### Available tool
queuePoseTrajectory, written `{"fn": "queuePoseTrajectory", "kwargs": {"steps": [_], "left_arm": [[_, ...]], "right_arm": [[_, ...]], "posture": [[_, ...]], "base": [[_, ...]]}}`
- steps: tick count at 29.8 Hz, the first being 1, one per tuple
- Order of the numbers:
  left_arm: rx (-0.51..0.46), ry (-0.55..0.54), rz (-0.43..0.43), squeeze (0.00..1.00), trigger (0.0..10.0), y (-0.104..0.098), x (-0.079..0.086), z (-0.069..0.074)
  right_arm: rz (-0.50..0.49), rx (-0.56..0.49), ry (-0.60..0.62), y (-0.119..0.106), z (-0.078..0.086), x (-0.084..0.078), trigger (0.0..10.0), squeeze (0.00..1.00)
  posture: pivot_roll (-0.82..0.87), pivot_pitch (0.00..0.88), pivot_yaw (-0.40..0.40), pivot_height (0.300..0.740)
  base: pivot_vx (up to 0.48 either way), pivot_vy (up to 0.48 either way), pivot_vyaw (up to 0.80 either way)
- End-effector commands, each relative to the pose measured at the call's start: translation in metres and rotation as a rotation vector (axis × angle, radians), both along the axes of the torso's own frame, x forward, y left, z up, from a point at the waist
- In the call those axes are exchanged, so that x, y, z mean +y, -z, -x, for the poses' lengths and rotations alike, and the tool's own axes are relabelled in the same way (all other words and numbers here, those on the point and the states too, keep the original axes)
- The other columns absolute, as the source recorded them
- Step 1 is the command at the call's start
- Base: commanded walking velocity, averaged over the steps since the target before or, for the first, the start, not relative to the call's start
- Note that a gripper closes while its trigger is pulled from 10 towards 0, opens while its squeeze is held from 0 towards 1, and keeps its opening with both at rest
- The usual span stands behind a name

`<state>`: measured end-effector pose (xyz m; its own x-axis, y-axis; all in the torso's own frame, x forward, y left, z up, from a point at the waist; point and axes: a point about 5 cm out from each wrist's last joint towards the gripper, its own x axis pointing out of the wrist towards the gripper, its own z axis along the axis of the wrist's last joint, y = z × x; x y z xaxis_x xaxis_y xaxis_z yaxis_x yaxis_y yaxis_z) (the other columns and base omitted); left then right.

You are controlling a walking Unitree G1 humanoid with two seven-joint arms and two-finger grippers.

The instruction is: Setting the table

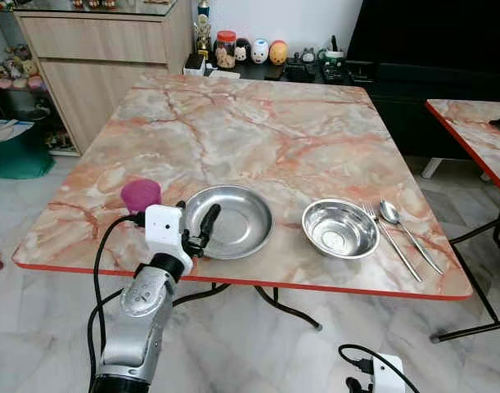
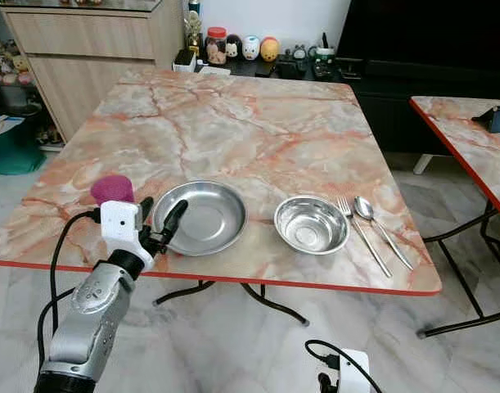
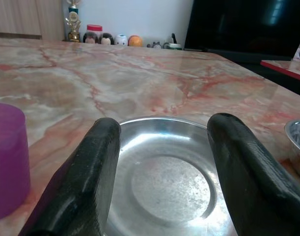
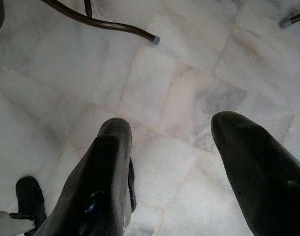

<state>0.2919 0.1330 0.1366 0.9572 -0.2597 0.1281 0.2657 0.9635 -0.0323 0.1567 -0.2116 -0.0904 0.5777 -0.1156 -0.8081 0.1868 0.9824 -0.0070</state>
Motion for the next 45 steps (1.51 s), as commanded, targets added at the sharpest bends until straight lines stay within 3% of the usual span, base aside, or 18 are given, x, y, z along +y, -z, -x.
{"fn": "queuePoseTrajectory", "kwargs": {"steps": [1,15,26,35,42,45], "left_arm": [[-0.017,0.006,-0.009,0.00,10.0,-0.002,-0.001,0.000],[-0.038,0.034,-0.024,0.00,10.0,-0.005,-0.002,0.002],[-0.075,0.076,-0.030,0.00,10.0,-0.015,-0.003,0.012],[-0.026,0.166,-0.053,0.00,10.0,-0.013,-0.003,0.026],[0.019,0.070,-0.086,0.00,10.0,-0.002,0.013,0.030],[0.087,0.033,-0.039,0.00,10.0,-0.001,0.020,0.034]], "right_arm": [[0.006,-0.006,0.003,-0.001,0.000,-0.002,10.0,0.00],[0.006,-0.006,-0.002,0.000,0.001,-0.002,10.0,0.00],[0.007,-0.007,-0.006,-0.001,0.000,-0.002,10.0,0.00],[0.005,-0.003,-0.007,0.000,0.001,-0.002,10.0,0.00],[0.015,0.005,-0.034,0.000,0.000,-0.002,10.0,0.00],[0.028,0.023,-0.064,0.000,0.001,-0.002,10.0,0.00]], "posture": [[0.15,0.000,-0.061,0.740],[0.15,0.000,-0.061,0.740],[0.16,0.000,-0.067,0.740],[0.16,0.000,-0.066,0.740],[0.17,0.000,-0.071,0.740],[0.17,0.000,-0.072,0.740]], "base": [[0.281,0.000,0.00],[0.272,0.000,0.00],[0.000,0.000,0.00],[0.000,0.000,0.00],[0.000,0.000,0.00],[0.000,0.000,0.00]]}}
